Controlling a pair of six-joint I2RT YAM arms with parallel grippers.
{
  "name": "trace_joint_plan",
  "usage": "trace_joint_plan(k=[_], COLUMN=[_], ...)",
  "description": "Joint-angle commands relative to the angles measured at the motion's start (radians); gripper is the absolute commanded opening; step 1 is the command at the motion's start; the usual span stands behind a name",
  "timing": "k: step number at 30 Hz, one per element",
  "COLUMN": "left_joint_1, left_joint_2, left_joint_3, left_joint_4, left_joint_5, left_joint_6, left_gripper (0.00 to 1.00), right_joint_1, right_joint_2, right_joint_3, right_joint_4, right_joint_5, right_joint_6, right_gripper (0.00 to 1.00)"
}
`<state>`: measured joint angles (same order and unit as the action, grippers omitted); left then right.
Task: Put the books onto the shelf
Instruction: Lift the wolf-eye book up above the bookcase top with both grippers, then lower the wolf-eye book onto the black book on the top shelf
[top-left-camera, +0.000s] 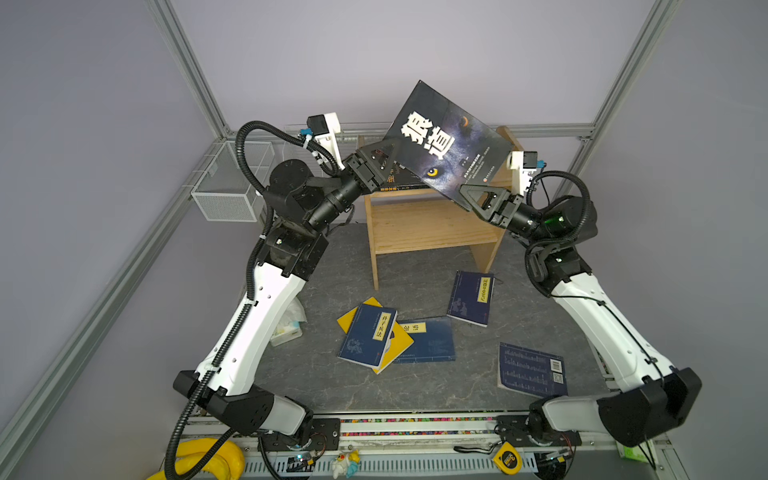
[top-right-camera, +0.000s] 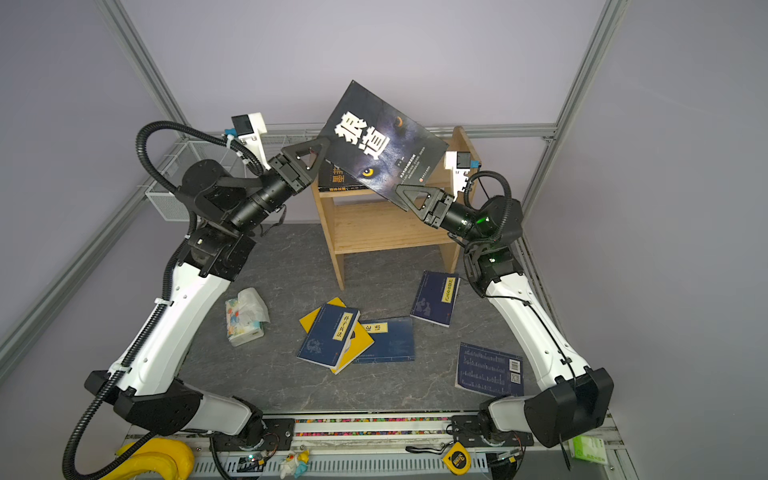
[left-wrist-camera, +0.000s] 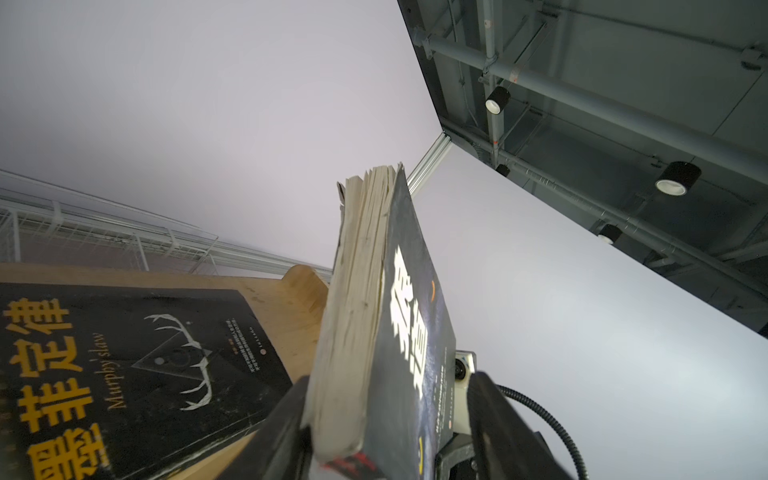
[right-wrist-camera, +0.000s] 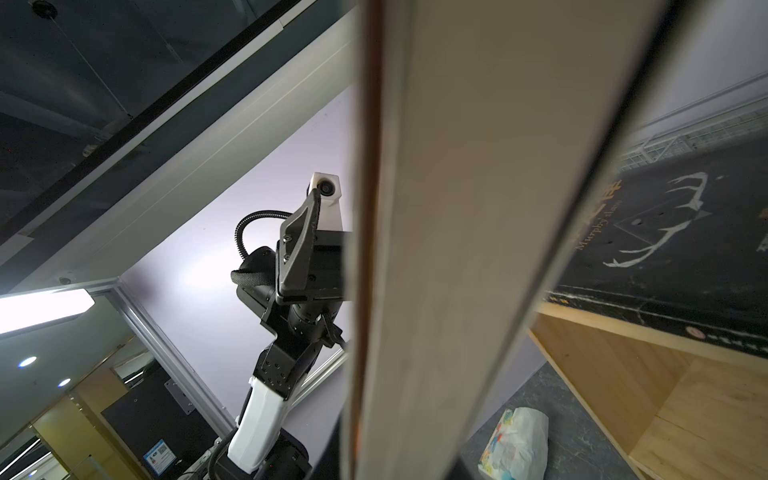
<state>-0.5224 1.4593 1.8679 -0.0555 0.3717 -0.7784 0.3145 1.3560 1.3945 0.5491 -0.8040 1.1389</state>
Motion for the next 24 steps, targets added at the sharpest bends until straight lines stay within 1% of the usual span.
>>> trace_joint_plan(k=[1,4,8,13,15,18,20,21,22,24], left_joint_1=[0.005,0.006,0.007,0.007,0.007,0.007,0.007,0.007,0.007,0.007], left_joint_2=[-0.015,0.003,0.024,0.027,0.027,0.029,0.03,0.03,0.03,0.026], left_joint_3=[0.069,0.109,0.141,0.148,0.151,0.161,0.161,0.159,0.157,0.147], left_joint_4=[-0.098,-0.129,-0.162,-0.154,-0.153,-0.154,-0.153,-0.147,-0.138,-0.109], left_joint_5=[0.069,0.105,0.146,0.179,0.171,0.153,0.134,0.124,0.111,0.076], left_joint_6=[0.039,0.045,0.042,0.022,0.022,0.024,0.022,0.021,0.018,0.004], left_gripper=[0.59,0.58,0.54,0.48,0.39,0.21,0.11,0.09,0.06,0.01], right_joint_1=[-0.025,-0.042,-0.06,-0.073,-0.072,-0.076,-0.081,-0.083,-0.084,-0.086], right_joint_2=[-0.029,-0.021,0.01,0.041,0.047,0.051,0.049,0.045,0.041,0.029], right_joint_3=[0.037,0.041,0.06,0.093,0.101,0.114,0.122,0.124,0.128,0.13], right_joint_4=[0.018,0.06,0.129,0.146,0.143,0.124,0.088,0.065,0.028,-0.052], right_joint_5=[-0.073,-0.097,-0.126,-0.149,-0.152,-0.155,-0.149,-0.141,-0.125,-0.079], right_joint_6=[0.046,0.099,0.175,0.211,0.211,0.199,0.167,0.148,0.119,0.047], right_gripper=[0.16,0.17,0.18,0.18,0.19,0.21,0.24,0.26,0.32,0.49])
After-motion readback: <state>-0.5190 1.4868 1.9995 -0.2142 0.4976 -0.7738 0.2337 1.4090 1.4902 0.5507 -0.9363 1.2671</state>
